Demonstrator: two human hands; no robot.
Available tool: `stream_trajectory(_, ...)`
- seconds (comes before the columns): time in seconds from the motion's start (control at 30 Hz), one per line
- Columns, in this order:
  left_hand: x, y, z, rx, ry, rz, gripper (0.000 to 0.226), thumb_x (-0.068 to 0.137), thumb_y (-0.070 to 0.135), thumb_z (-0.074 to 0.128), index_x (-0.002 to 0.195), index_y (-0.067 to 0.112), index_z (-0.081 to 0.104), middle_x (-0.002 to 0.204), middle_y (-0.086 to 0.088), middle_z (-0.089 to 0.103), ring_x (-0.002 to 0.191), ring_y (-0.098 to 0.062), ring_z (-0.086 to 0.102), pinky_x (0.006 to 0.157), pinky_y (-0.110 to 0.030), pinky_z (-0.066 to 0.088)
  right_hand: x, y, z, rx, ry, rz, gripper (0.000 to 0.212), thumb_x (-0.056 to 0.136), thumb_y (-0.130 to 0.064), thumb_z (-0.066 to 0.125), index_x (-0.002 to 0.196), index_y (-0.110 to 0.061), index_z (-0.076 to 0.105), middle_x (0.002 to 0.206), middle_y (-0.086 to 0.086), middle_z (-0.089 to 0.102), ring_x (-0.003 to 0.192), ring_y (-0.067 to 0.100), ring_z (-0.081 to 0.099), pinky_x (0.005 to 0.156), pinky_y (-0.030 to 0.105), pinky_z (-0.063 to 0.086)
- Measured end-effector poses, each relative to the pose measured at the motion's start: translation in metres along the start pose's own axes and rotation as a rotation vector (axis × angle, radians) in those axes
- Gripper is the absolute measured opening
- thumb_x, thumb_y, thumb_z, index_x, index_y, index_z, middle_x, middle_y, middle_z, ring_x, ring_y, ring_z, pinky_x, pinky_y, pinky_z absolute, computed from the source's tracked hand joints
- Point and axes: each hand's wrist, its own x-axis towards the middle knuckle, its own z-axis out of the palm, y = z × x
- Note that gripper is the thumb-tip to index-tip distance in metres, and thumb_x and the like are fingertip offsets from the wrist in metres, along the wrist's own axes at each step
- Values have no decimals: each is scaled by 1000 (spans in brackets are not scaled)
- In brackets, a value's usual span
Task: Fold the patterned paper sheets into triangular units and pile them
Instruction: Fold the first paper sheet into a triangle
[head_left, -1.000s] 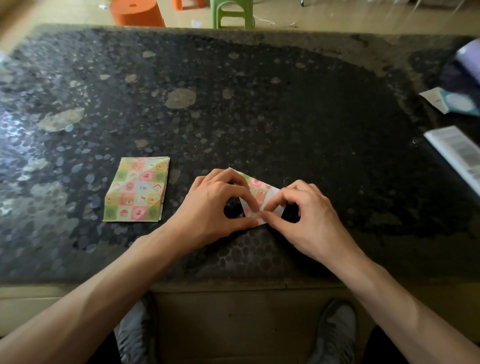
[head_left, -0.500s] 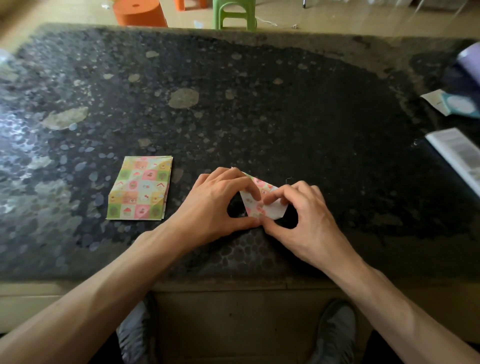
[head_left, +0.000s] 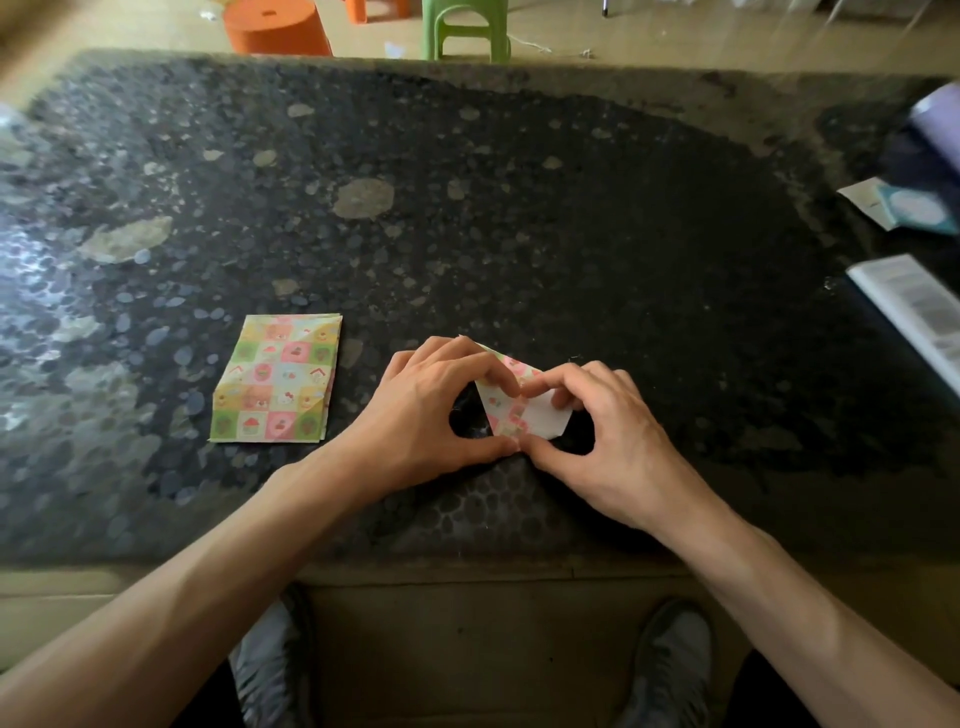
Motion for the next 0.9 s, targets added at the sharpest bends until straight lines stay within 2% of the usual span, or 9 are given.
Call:
stream_trajectory(0.3, 0, 3, 2, -25, -9, -20, 44, 72, 63, 72, 112, 47, 61, 122, 26, 50, 121, 4, 36, 100, -31, 25, 2, -1, -8, 68, -56, 55, 45, 89, -25, 76, 120, -48, 52, 109, -25, 47, 110, -3, 44, 84, 13, 38)
stream_trajectory(0.67, 0, 4, -1, 12, -23, -35, 47, 75, 53, 82, 117, 41, 63, 126, 22, 52, 127, -4, 39, 103, -33, 28, 6, 3, -18, 142, -95, 97, 52, 89, -6, 73, 121, -43, 57, 111, -21, 55, 108, -1, 55, 74, 14, 42)
stream_trajectory(0.77, 0, 4, 0, 11, -21, -40, 49, 75, 52, 82, 118, 42, 62, 126, 22, 52, 128, -4, 39, 104, -33, 28, 5, 3, -17, 128, -88, 88, 47, 90, -10, 73, 120, -44, 58, 111, -21, 55, 106, -1, 55, 74, 14, 42)
stream_trajectory(0.9, 0, 4, 1, 3, -5, -36, 53, 75, 56, 80, 121, 40, 60, 124, 23, 53, 126, -3, 42, 103, -33, 30, 4, -1, -11, 112, -34, 97, 39, 86, -40, 80, 117, -46, 56, 108, -23, 53, 106, -2, 52, 76, 13, 40)
